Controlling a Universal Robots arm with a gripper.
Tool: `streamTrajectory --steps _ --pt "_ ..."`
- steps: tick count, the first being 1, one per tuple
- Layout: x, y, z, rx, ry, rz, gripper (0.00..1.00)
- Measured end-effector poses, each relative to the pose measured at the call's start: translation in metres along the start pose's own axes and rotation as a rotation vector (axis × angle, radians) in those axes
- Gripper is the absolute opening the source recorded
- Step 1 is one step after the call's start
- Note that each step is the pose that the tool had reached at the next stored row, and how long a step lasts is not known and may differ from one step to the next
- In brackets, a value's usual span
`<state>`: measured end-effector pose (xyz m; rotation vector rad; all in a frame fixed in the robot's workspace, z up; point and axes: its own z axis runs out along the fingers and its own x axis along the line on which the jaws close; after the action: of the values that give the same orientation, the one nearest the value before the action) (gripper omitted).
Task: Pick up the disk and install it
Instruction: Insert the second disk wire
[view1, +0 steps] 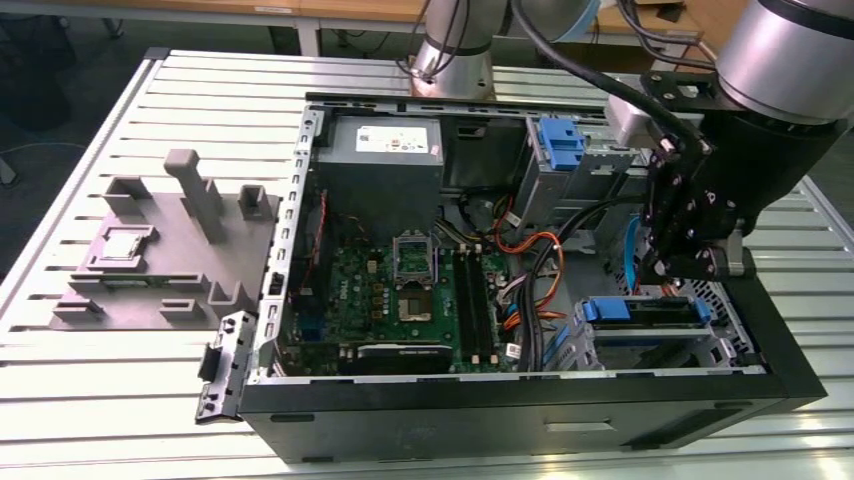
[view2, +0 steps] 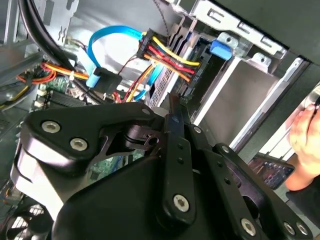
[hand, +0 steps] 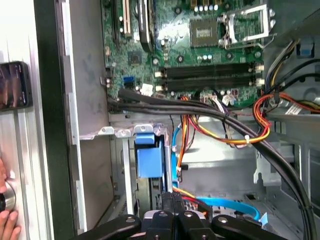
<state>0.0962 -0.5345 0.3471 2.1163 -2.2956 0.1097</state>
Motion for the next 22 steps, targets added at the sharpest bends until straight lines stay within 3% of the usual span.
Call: streamTrajectory --steps 3,5,14,22 --pt "-0.0001 -0.0002 -0.0004 -0.0113 0.0010 -0.001 0.10" --pt "-0.0011 -0.0002 -0.0016 -0.0115 0.0010 -0.001 0.10" --pt "-0.0079 -0.0002 -0.0186 -0.0123 0.0011 -0.001 0.10" --pt "-0.0183 0.0004 -0.0262 -0.0122 0.0026 -0.001 0.10"
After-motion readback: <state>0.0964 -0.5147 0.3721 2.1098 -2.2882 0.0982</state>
